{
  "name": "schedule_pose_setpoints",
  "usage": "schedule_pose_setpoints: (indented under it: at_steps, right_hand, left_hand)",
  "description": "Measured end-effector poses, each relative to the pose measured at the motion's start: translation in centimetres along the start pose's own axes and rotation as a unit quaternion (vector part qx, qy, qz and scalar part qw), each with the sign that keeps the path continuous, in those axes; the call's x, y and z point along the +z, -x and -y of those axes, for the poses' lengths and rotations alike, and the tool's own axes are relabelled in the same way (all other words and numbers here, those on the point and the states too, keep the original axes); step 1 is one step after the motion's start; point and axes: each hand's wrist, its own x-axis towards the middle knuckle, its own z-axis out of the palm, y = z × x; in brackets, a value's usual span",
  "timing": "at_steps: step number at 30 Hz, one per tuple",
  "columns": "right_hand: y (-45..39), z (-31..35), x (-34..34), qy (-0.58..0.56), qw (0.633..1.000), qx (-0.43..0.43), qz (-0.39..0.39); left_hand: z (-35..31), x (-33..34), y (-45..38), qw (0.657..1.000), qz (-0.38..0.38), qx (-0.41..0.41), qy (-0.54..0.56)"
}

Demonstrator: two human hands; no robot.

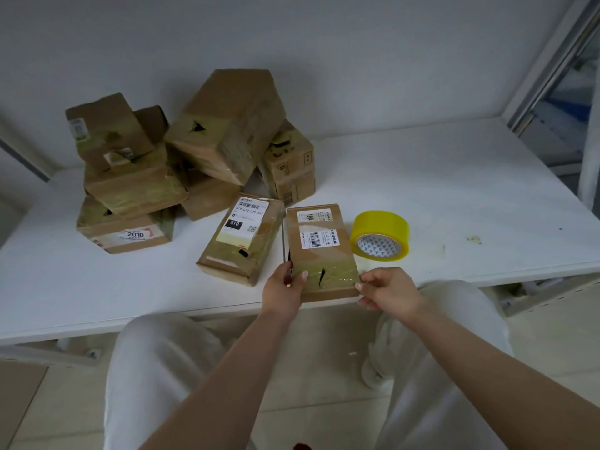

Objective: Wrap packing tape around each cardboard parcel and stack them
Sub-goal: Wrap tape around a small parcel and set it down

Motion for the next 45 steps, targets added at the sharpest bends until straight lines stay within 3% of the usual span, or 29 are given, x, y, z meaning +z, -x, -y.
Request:
schedule_pose_setpoints:
  at_steps: [10,12,15,17,22,26,34,41,45]
  right_hand:
    - [0.6,0.9,-0.5,0.032,0.999,-0.011,-0.001]
    - [0.4,1.5,-0.8,0.109,0.989,-0.061,-0.074]
    - [-1.1,3.3,-2.4,0.261,0.926,-0.145,-0.233]
    - [-2.7,4.8,-3.7,0.335,0.890,-0.174,-0.256]
    - [-6.3,7.1,-4.2,0.436,0.888,-0.115,-0.094]
    - [-6.6,7.7,-4.1,0.477,0.872,-0.077,-0.077]
    - [-6.1,9.5,-1.9,0.453,0.890,-0.013,0.043]
    - [-5.7,7.6,-1.8,0.423,0.906,-0.014,0.009]
    - [-5.7,7.5,-2.1,0.402,0.914,0.011,0.056]
  left_hand:
    - [-0.2,-0.3,-0.4,0.999,0.034,0.021,0.006]
    - [0.2,-0.6,-0.6,0.999,0.030,0.030,0.005]
    - [0.4,-1.0,-0.7,0.999,0.021,0.029,0.011]
    - [0.1,-1.1,-0.8,0.999,0.023,0.032,0.008]
    - [-0.6,-1.2,-1.0,0.999,0.027,0.029,0.002]
    - [-0.3,-1.6,-1.1,1.000,0.014,0.020,0.001]
    - [-0.2,-2.8,0.1,1.000,-0.013,0.022,0.001]
    - [0.6,-4.5,0.4,0.999,-0.033,0.026,-0.008]
    - [0.3,-4.8,0.4,0.999,-0.036,0.030,-0.010]
